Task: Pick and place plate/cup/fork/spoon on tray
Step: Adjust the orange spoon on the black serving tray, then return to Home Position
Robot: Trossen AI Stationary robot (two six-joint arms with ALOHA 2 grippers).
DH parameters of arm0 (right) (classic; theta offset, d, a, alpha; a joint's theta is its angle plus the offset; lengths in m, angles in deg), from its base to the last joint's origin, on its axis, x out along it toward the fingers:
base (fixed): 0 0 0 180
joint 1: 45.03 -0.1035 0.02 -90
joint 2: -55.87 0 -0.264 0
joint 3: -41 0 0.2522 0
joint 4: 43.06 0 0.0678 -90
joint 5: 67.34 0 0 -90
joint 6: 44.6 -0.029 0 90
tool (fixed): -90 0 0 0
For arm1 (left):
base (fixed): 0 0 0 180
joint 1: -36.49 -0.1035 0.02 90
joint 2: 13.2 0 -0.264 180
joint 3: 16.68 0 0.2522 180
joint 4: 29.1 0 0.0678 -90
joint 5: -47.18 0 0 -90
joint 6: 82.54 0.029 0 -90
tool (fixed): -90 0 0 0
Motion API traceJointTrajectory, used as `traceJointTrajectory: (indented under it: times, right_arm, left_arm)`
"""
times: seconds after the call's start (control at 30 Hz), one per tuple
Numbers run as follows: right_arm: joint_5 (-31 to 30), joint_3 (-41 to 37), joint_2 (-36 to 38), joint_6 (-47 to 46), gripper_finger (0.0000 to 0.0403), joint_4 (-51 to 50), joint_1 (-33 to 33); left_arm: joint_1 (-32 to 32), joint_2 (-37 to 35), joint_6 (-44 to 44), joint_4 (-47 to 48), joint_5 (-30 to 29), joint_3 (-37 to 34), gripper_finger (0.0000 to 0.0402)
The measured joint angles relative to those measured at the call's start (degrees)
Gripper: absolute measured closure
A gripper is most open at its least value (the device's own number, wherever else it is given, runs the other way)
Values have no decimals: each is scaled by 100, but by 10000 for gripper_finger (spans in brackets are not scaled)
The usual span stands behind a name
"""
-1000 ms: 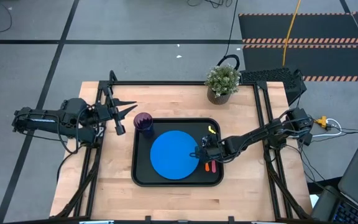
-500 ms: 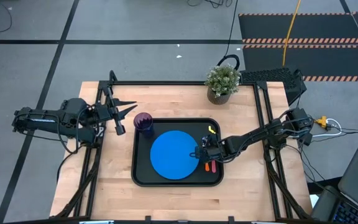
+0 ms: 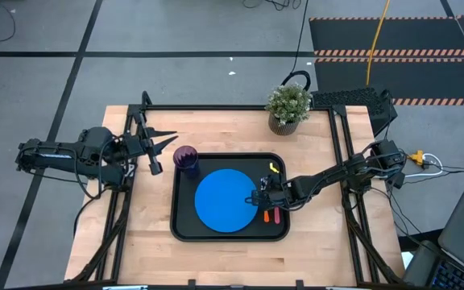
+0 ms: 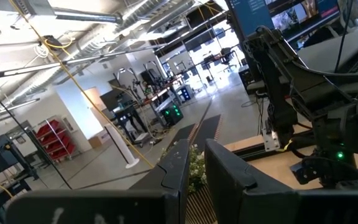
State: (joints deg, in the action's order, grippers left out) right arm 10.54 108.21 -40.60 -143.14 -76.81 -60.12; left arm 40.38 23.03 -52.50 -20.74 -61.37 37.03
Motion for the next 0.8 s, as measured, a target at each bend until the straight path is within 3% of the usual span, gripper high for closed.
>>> traceJointTrajectory:
  times: [0.57, 0.8]
  right_arm:
    - [-146, 0, 41, 26, 310, -11, 2]
    - [-371, 0, 472, 355, 310, -212, 2]
  left_arm:
    - [-1, 0, 5, 9, 1, 0, 346]
    - [-1, -72, 28, 73, 1, 0, 346]
